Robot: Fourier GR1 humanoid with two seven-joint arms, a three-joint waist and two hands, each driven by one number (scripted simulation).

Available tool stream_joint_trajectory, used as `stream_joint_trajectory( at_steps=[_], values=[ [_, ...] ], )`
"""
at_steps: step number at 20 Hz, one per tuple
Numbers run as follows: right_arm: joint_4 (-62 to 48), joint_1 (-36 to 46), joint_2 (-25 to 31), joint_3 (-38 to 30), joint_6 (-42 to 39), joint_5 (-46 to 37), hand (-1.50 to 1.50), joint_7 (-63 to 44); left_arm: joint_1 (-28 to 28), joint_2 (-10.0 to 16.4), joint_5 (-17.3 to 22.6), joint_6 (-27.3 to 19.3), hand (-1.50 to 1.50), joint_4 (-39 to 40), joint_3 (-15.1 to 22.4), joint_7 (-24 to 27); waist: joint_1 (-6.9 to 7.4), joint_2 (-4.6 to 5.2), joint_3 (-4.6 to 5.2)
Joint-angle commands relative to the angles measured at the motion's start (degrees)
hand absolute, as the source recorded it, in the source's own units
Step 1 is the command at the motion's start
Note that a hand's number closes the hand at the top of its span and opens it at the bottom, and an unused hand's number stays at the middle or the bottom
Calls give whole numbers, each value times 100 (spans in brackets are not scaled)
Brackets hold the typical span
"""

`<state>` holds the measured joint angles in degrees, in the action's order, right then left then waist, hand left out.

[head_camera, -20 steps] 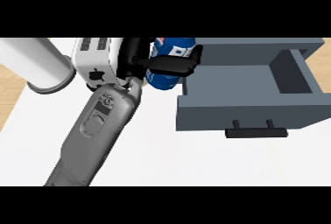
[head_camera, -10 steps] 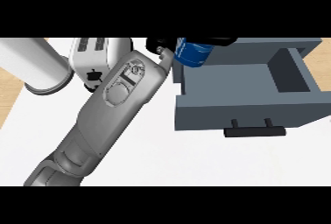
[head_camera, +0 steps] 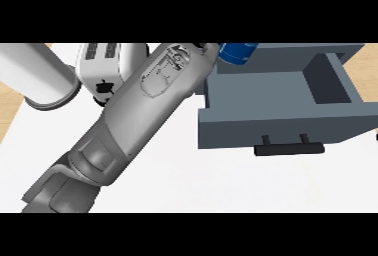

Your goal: Pick up the can, place it into the drawer and close the drawer

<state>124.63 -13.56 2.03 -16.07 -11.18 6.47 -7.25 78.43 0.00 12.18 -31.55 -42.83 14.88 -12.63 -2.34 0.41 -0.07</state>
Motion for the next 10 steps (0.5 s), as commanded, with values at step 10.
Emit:
stream_joint_trajectory(
  at_steps=[10],
  values=[
    [-203,284,242,-155,-187,232,-150,-40,771,0,997,-214,150,1381,648,492,-204,45,-8]
  ],
)
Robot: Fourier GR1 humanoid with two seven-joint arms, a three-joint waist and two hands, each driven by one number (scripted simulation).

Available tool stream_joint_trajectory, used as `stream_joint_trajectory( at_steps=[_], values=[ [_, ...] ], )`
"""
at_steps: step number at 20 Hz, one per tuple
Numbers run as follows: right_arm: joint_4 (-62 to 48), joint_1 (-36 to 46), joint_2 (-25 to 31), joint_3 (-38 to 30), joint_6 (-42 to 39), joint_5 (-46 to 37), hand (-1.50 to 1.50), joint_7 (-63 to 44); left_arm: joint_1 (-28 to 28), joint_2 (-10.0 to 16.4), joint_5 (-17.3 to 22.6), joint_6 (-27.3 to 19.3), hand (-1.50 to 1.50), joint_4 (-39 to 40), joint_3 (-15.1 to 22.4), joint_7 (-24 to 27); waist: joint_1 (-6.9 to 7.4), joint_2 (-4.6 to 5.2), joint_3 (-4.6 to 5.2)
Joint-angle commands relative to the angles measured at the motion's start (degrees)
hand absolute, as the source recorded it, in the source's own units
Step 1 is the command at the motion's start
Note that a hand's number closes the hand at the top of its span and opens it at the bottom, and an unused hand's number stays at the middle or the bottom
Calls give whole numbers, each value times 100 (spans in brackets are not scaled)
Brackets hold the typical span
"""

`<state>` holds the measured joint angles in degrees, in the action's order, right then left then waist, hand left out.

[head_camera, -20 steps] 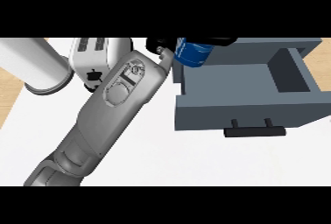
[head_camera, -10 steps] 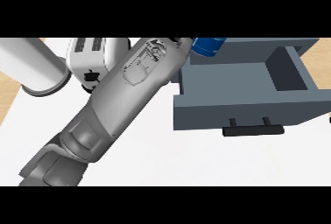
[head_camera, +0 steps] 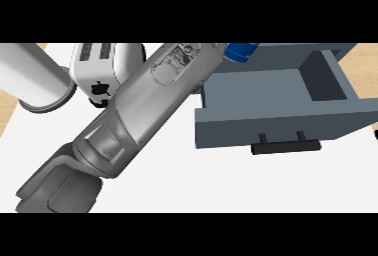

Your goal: Pick up the can, place it into the drawer and close the drawer

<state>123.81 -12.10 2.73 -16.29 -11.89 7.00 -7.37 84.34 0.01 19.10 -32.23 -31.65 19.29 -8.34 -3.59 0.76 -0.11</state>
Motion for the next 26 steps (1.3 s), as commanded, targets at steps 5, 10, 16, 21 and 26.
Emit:
stream_joint_trajectory(
  at_steps=[5,10,16,21,26],
  values=[
    [-362,499,110,73,120,-235,-150,-104,195,-1,483,-208,150,559,609,271,-126,50,-5],
    [-263,174,36,26,-38,-84,-150,126,47,-1,610,-240,150,848,750,695,-165,46,-5],
    [-116,483,-23,203,110,-140,-150,-96,-140,-1,749,-445,150,959,1196,867,-337,88,-6],
    [-71,464,220,38,-110,93,-150,-148,-205,-1,800,-685,150,1101,1413,958,-490,108,-10],
    [-102,406,-58,418,33,-316,-150,-36,-81,0,914,-803,-150,1234,1482,951,-402,103,-6]
  ],
)
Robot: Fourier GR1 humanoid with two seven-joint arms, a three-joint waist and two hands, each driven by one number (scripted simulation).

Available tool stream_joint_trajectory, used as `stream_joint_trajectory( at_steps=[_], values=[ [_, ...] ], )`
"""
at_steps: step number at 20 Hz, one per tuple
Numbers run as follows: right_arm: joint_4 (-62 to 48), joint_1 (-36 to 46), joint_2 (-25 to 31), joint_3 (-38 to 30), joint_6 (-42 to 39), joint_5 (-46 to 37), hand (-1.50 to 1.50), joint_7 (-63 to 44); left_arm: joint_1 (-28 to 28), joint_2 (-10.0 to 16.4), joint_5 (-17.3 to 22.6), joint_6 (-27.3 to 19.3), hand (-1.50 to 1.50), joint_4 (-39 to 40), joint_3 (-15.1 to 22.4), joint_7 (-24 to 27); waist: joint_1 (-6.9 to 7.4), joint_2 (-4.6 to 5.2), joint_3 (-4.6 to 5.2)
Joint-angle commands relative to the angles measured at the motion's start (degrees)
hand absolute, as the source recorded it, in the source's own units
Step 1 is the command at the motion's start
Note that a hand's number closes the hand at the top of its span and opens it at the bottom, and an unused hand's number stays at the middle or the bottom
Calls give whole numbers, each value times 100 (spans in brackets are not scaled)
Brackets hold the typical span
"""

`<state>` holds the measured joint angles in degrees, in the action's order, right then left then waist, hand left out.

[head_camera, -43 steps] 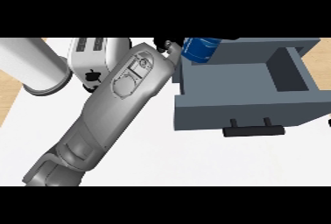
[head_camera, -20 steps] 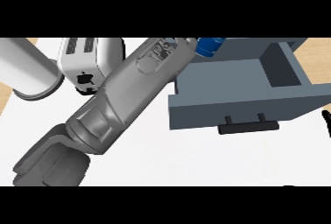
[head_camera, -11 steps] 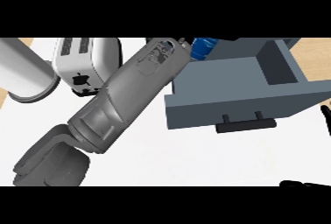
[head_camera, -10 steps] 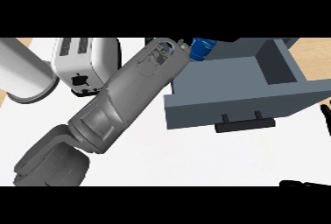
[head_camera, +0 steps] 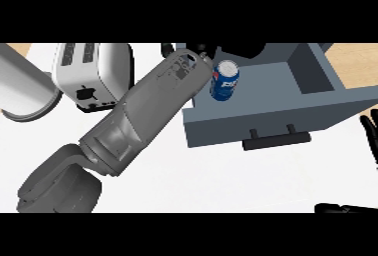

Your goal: Pick up the can, place it into the drawer and close the drawer

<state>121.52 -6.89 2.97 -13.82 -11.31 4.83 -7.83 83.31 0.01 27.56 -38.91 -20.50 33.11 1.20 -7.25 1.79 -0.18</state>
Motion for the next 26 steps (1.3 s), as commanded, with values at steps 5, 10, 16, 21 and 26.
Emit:
stream_joint_trajectory(
  at_steps=[5,10,16,21,26],
  values=[
    [227,0,79,19,-70,63,-150,-98,-72,-1,241,-358,-150,129,158,97,-67,2,3],
    [290,84,84,55,-33,-7,-150,-86,-195,-1,400,-535,-150,143,174,339,-88,31,4],
    [465,220,489,114,-28,-979,-150,274,-408,-1,742,-702,-150,-281,223,378,47,-16,12],
    [518,108,624,308,-71,-1594,-150,652,41,-1,998,-710,-150,-281,135,139,81,-37,6],
    [489,511,889,617,-3,-2404,-150,687,-129,-1,1246,-750,-150,-390,30,541,198,-26,14]
  ],
)
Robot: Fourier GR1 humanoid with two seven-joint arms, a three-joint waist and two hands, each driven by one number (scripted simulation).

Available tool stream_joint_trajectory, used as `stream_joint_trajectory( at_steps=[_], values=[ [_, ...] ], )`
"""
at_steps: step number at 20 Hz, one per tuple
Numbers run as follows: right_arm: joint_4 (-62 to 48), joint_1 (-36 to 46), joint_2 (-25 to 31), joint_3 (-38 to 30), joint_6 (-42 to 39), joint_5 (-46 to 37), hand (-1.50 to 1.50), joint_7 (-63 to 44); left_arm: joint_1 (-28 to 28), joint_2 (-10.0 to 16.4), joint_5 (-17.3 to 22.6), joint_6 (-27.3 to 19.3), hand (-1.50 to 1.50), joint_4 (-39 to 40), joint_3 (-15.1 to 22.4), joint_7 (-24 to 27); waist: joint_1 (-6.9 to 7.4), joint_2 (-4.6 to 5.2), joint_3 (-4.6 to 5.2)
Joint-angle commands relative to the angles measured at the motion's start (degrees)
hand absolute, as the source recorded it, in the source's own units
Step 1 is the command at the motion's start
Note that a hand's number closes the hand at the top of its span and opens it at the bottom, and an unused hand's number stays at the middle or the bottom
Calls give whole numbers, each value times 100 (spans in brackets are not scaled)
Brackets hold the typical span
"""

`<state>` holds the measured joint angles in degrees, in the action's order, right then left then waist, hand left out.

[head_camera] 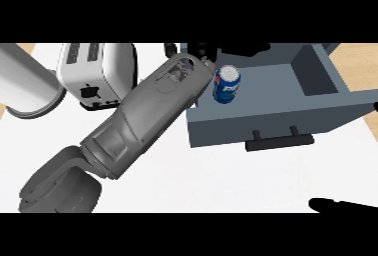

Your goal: Pick up the can, place it into the drawer and close the drawer

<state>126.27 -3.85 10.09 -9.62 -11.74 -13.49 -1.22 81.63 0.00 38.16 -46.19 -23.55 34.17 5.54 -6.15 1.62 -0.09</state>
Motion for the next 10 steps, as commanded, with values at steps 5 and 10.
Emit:
stream_joint_trajectory(
  at_steps=[5,10],
  values=[
    [109,227,266,778,264,-1892,-150,-91,47,0,188,-48,-150,15,-126,355,295,-66,11],
    [-789,486,488,1158,506,-3081,-150,116,305,0,187,-247,-150,-229,81,-106,469,-111,6]
  ],
)
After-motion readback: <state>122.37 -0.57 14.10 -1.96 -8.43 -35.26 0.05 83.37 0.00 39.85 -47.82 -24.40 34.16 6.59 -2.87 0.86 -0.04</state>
